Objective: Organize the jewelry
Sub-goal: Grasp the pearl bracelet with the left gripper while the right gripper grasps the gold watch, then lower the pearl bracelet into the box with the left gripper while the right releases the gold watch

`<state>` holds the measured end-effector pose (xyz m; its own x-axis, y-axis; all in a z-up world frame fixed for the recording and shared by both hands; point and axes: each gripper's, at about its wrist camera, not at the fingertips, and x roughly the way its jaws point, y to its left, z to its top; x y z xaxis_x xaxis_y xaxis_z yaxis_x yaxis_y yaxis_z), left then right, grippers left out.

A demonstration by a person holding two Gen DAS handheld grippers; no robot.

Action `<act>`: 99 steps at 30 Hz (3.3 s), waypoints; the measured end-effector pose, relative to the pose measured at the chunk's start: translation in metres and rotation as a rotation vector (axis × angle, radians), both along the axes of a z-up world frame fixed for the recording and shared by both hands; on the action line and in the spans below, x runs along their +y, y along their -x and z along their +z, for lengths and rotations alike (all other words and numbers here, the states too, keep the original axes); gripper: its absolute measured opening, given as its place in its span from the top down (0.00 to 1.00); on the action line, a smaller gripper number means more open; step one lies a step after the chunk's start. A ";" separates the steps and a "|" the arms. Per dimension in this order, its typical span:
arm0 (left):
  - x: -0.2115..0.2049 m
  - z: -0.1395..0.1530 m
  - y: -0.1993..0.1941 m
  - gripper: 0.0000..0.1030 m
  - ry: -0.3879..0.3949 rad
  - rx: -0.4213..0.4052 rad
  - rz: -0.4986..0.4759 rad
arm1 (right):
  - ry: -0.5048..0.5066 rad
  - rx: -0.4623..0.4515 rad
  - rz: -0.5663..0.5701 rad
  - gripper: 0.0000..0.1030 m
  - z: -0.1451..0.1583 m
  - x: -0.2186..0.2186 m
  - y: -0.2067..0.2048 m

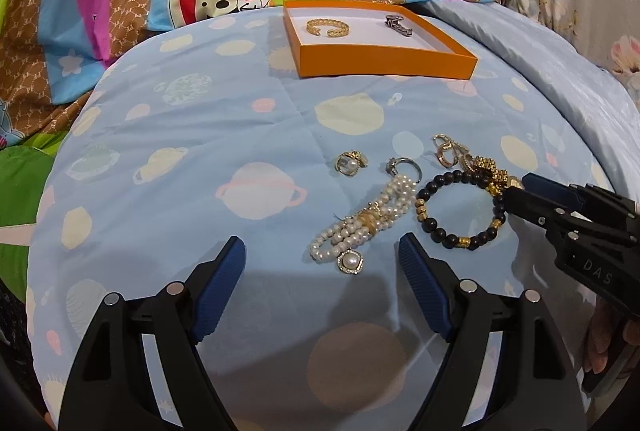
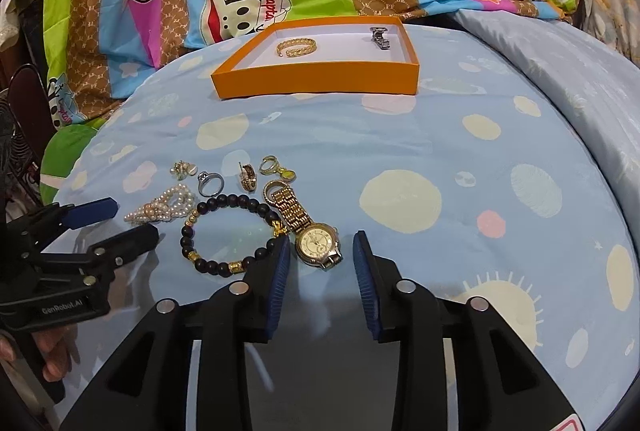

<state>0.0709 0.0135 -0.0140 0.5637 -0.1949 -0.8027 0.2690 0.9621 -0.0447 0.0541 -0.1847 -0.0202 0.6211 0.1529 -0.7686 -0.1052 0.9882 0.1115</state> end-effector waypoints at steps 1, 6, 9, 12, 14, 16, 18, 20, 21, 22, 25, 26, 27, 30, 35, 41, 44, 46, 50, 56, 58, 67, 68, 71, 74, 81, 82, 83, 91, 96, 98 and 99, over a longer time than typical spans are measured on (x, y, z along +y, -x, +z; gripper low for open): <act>0.000 0.000 -0.001 0.25 0.002 -0.001 -0.001 | 0.004 0.000 0.002 0.64 0.000 0.001 -0.002; -0.004 -0.001 -0.007 0.26 -0.003 -0.004 -0.003 | 0.019 0.000 0.006 0.62 0.000 0.005 -0.005; -0.006 -0.001 -0.008 0.28 0.000 -0.010 -0.010 | 0.013 -0.002 -0.004 0.72 0.000 0.003 -0.005; -0.009 -0.001 -0.007 0.37 0.000 -0.021 -0.028 | -0.004 -0.001 -0.010 0.79 0.000 0.000 -0.004; -0.011 0.000 -0.005 0.46 0.002 -0.027 -0.046 | -0.006 -0.002 -0.012 0.79 0.000 0.000 -0.004; -0.012 0.001 -0.002 0.57 0.002 -0.030 -0.062 | -0.011 -0.002 -0.016 0.79 0.000 -0.001 -0.002; -0.014 0.001 0.001 0.66 0.002 -0.033 -0.081 | -0.023 -0.001 -0.024 0.79 -0.001 -0.003 0.001; -0.014 0.002 0.004 0.73 0.006 -0.032 -0.090 | -0.034 0.000 -0.033 0.79 0.000 -0.005 0.006; -0.013 0.002 0.005 0.73 0.010 -0.030 -0.091 | -0.038 0.001 -0.034 0.79 0.000 -0.006 0.008; -0.013 0.002 0.006 0.72 0.015 -0.030 -0.091 | -0.038 0.001 -0.034 0.79 0.000 -0.006 0.010; -0.010 0.004 0.007 0.70 0.030 -0.037 -0.089 | -0.039 0.000 -0.030 0.78 0.000 -0.006 0.012; -0.010 0.005 0.006 0.65 0.023 -0.046 -0.085 | -0.037 -0.001 -0.030 0.78 0.000 -0.006 0.012; -0.010 0.006 0.005 0.61 0.015 -0.057 -0.078 | -0.035 0.000 -0.028 0.78 -0.001 -0.005 0.011; -0.008 0.005 -0.001 0.46 0.022 -0.051 -0.075 | -0.032 0.001 -0.019 0.74 -0.001 -0.004 0.011; -0.018 0.000 -0.009 0.46 0.006 -0.033 -0.111 | -0.021 0.001 -0.013 0.71 -0.001 -0.002 0.010; -0.022 0.000 -0.008 0.64 0.011 -0.035 -0.137 | -0.038 0.001 -0.027 0.78 -0.001 -0.006 0.010; -0.025 0.001 -0.004 0.75 0.020 -0.033 -0.169 | -0.039 -0.003 -0.028 0.79 0.000 -0.006 0.011; -0.026 0.002 0.000 0.84 0.030 -0.026 -0.187 | -0.048 -0.005 -0.030 0.79 0.001 -0.006 0.012; -0.026 0.004 0.007 0.88 0.057 -0.018 -0.184 | -0.073 -0.016 -0.041 0.79 0.004 -0.009 0.017; -0.020 0.021 0.014 0.88 0.111 -0.029 -0.154 | -0.095 -0.059 -0.060 0.79 0.021 -0.013 0.026; -0.018 0.030 0.015 0.88 0.121 -0.045 -0.143 | -0.100 -0.075 -0.067 0.79 0.028 -0.015 0.027; -0.014 0.078 -0.016 0.88 0.146 -0.138 -0.115 | -0.079 -0.170 -0.089 0.79 0.072 -0.029 -0.005; -0.016 0.083 -0.025 0.88 0.136 -0.162 -0.111 | -0.068 -0.185 -0.091 0.79 0.078 -0.030 -0.015; -0.020 0.094 -0.056 0.88 0.127 -0.200 -0.087 | -0.056 -0.222 -0.100 0.79 0.092 -0.035 -0.047; -0.027 0.098 -0.096 0.88 0.122 -0.204 -0.056 | -0.071 -0.243 -0.102 0.79 0.104 -0.039 -0.084; -0.047 0.090 -0.187 0.88 0.127 -0.181 0.023 | -0.077 -0.274 -0.127 0.79 0.110 -0.035 -0.180; -0.049 0.085 -0.195 0.88 0.128 -0.174 0.029 | -0.086 -0.264 -0.137 0.79 0.104 -0.037 -0.192; -0.051 0.078 -0.204 0.88 0.125 -0.164 0.045 | -0.095 -0.249 -0.142 0.79 0.096 -0.037 -0.202; -0.055 0.028 -0.219 0.88 0.113 -0.053 0.063 | -0.041 -0.112 -0.153 0.79 0.030 -0.036 -0.222; -0.054 0.010 -0.209 0.88 0.096 -0.004 0.041 | -0.029 -0.062 -0.153 0.79 0.015 -0.038 -0.209; -0.055 0.007 -0.205 0.87 0.089 -0.008 0.035 | -0.029 -0.052 -0.145 0.79 0.013 -0.037 -0.204; -0.056 0.007 -0.203 0.87 0.081 -0.018 0.032 | -0.029 -0.049 -0.143 0.78 0.013 -0.036 -0.202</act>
<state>0.2741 -0.0425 -0.0066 0.5850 -0.2399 -0.7747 0.2393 0.9638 -0.1178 0.2558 -0.2211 -0.0073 0.6752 0.0820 -0.7330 0.0305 0.9898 0.1389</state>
